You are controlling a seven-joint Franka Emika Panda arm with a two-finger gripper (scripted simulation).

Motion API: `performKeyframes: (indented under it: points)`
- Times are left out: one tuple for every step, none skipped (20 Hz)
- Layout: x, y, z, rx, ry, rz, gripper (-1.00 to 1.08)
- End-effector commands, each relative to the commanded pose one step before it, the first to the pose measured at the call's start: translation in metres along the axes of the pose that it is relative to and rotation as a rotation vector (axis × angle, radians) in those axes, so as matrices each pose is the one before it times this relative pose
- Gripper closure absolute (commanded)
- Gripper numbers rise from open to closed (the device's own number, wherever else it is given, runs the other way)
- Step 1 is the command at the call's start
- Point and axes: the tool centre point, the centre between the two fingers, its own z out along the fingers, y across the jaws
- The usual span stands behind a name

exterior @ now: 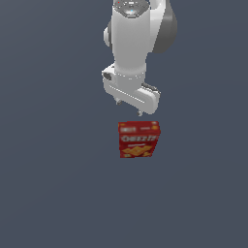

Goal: Pick up the object and move it to a goal position.

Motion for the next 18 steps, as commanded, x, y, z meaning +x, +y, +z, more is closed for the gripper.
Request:
performKeyframes:
  points:
    - [0.00151, -0.00415, 0.00169, 0.00066, 0.00296, 0.06076, -0.92]
    - [0.00047, -0.00167, 0.00069, 0.00030, 0.00113, 0.02367, -0.92]
    - [0.00043, -0.00167, 0.00070, 0.00033, 0.00112, 0.02368, -0.92]
    - [0.00038, -0.00168, 0.00070, 0.00036, 0.00111, 0.02367, -0.92]
    - [0.00033, -0.00169, 0.00071, 0.00039, 0.00111, 0.02367, -0.92]
    - [0.00028, -0.00170, 0.00071, 0.00041, 0.00110, 0.02367, -0.92]
    - [0.00024, -0.00171, 0.00072, 0.00044, 0.00109, 0.02367, -0.92]
    - [0.00019, -0.00171, 0.00073, 0.00047, 0.00108, 0.02367, -0.92]
    - [0.00014, -0.00172, 0.00073, 0.00050, 0.00107, 0.02366, -0.92]
    - [0.00009, -0.00172, 0.00074, 0.00052, 0.00106, 0.02366, -0.92]
    - [0.00004, -0.00172, 0.00075, 0.00055, 0.00104, 0.02366, -0.92]
    - [0.00000, -0.00172, 0.00075, 0.00058, 0.00103, 0.02366, -0.92]
    - [-0.00005, -0.00172, 0.00076, 0.00060, 0.00102, 0.02365, -0.92]
    - [-0.00010, -0.00171, 0.00077, 0.00063, 0.00100, 0.02366, -0.92]
    - [-0.00015, -0.00171, 0.00077, 0.00066, 0.00099, 0.02365, -0.92]
    - [-0.00020, -0.00170, 0.00078, 0.00068, 0.00097, 0.02365, -0.92]
    - [-0.00025, -0.00169, 0.00078, 0.00071, 0.00096, 0.02364, -0.92]
    - [-0.00029, -0.00168, 0.00079, 0.00073, 0.00094, 0.02364, -0.92]
